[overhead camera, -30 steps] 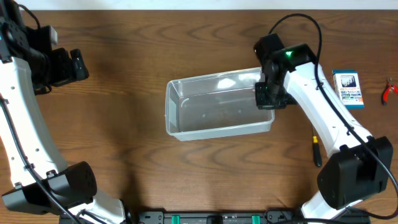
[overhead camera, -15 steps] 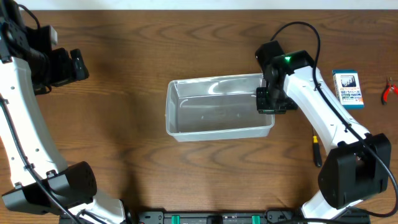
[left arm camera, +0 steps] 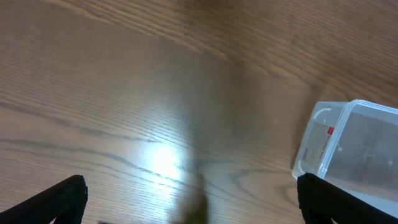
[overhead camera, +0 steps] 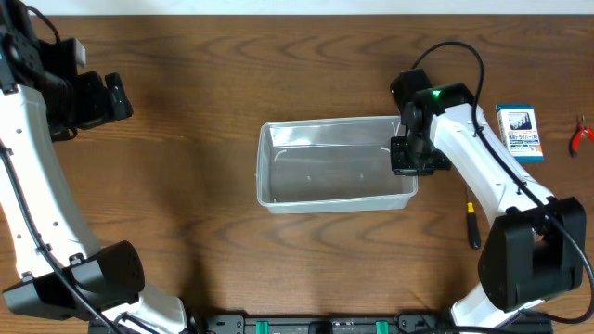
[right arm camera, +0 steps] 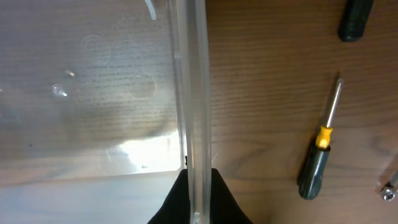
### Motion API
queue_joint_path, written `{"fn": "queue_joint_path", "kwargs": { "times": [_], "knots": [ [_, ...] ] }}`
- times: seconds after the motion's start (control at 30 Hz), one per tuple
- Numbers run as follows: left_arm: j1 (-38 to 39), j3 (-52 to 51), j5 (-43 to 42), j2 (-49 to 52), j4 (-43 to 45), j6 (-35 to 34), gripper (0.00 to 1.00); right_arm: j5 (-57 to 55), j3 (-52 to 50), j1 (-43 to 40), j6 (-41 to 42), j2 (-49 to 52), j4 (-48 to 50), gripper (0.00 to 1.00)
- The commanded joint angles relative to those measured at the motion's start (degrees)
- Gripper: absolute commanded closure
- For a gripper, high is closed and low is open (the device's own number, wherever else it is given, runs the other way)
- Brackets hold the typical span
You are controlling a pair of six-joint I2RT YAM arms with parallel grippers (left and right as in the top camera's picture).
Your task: Pack container
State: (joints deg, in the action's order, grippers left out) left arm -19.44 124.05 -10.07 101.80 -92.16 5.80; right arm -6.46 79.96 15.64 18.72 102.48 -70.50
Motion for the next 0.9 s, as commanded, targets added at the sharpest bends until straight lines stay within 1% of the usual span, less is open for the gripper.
{"fn": "queue_joint_path", "kwargs": {
  "times": [0.0,0.17,0.27,0.37,0.6,0.63,0.8,0.87],
  "knots": [
    [-0.3,0.0,0.5,0.0,-1.4,-0.5,0.02,-1.6,-0.7,-0.3,-1.2,-1.2,0.1,0.99],
    [-0.3,0.0,0.5,0.0,-1.5,-0.5,0.02,-0.2,-0.8,-0.3,-1.2,-1.2,-0.2,0.99],
    [-0.3,0.0,0.5,0.0,-1.5,-0.5,0.02,-0.1,-1.0,-0.4,-0.4,-1.2,-0.4,0.96],
    [-0.3,0.0,0.5,0.0,-1.7,-0.5,0.02,-0.2,-1.4,-0.3,1.5,-1.2,-1.0,0.98],
    [-0.3,0.0,0.5,0.0,-1.9,-0.5,0.02,-0.2,-4.2,-0.3,1.6,-1.2,0.6,0.97],
    [-0.3,-0.1,0.5,0.0,-1.9,-0.5,0.02,-0.2,-4.3,-0.3,1.5,-1.2,0.7,0.96],
    [-0.3,-0.1,0.5,0.0,-1.9,-0.5,0.02,-0.6,-4.3,-0.3,1.4,-1.2,0.9,0.84],
    [-0.2,-0.1,0.5,0.0,-1.9,-0.5,0.02,-0.6,-4.3,-0.3,1.4,-1.2,0.9,0.77]
  ]
}}
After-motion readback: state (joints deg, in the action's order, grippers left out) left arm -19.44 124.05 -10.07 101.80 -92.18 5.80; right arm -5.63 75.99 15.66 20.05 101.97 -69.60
